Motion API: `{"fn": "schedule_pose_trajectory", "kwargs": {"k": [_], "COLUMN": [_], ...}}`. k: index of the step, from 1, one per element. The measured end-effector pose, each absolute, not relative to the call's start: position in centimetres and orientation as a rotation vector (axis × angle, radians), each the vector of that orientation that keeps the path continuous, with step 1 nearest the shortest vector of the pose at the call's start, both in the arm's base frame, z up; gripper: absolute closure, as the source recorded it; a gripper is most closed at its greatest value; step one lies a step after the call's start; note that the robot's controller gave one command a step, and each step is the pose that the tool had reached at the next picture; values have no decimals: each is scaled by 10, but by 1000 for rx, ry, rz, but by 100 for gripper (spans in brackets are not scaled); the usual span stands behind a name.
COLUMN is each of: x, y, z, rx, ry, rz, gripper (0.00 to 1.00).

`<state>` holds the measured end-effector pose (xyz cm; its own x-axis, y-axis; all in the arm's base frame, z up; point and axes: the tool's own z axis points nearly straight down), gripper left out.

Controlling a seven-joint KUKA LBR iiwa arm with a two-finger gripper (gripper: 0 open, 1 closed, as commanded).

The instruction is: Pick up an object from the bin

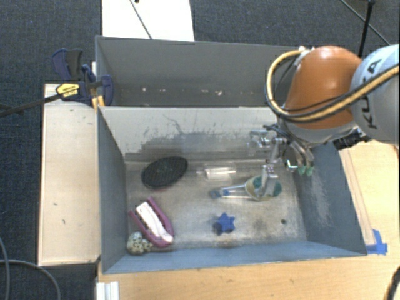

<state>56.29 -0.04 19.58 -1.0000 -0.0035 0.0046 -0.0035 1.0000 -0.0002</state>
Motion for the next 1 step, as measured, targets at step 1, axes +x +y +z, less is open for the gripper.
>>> {"fn": "schedule_pose_trajectory", "kwargs": {"k": [1], "x": [560], "y": [-26], "z": [66], "rx": [-194], "ry": [-3131], "rz": [0], "gripper": [0]}}
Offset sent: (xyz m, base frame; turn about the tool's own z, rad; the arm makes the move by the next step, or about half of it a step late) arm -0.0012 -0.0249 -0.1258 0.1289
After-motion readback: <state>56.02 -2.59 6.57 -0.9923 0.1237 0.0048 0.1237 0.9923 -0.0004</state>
